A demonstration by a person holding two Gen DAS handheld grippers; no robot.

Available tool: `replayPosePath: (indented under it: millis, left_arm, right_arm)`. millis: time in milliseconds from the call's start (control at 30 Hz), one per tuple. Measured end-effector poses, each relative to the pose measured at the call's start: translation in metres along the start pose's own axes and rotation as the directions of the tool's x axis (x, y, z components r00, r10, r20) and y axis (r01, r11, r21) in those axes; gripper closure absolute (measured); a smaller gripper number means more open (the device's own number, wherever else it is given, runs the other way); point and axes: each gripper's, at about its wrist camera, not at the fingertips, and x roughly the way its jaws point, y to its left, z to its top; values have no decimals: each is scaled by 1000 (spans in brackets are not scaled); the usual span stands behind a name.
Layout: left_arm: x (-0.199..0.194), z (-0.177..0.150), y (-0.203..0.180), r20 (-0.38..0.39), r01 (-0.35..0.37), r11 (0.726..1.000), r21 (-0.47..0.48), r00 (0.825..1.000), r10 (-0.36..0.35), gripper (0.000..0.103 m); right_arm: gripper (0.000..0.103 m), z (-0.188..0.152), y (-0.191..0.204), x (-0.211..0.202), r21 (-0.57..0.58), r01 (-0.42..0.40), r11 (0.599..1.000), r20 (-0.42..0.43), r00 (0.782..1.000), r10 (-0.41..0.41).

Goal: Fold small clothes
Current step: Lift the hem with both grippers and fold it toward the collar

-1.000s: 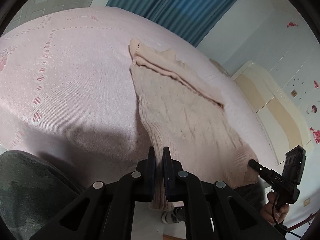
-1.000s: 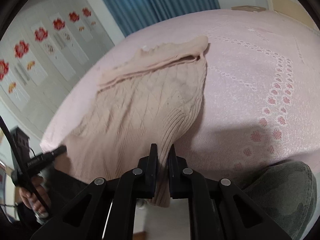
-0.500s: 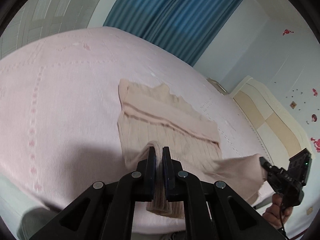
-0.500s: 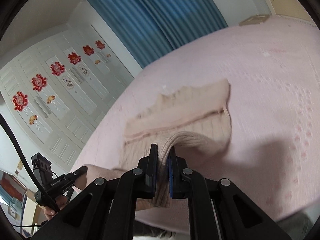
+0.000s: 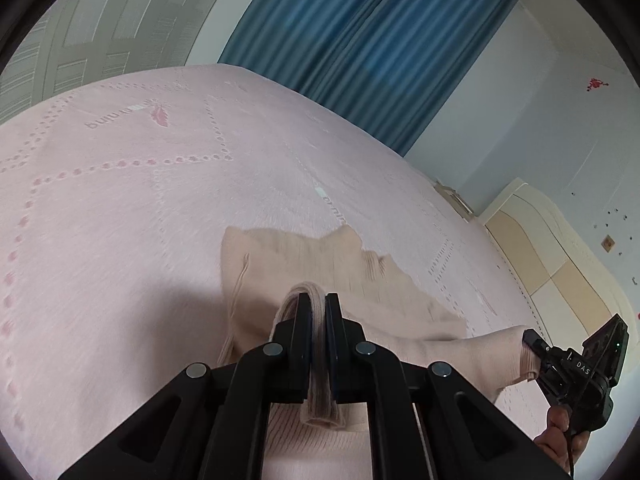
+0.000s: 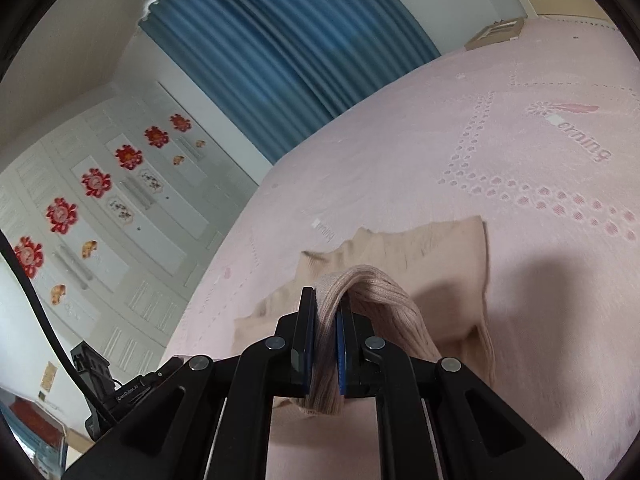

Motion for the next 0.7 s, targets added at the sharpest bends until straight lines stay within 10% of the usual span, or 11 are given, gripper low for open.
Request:
replayPosePath:
  millis: [533, 700]
  left_arm:
    - [112, 33, 34, -111, 71, 983, -170, 990, -90, 95]
    - [133, 43, 53, -153, 257, 904, -342, 934, -324, 61]
  right_arm:
    - [94, 31, -46, 103, 1, 63, 998, -74, 995, -63]
    - [90, 31, -64, 118, 26, 17, 1000, -149, 989, -13]
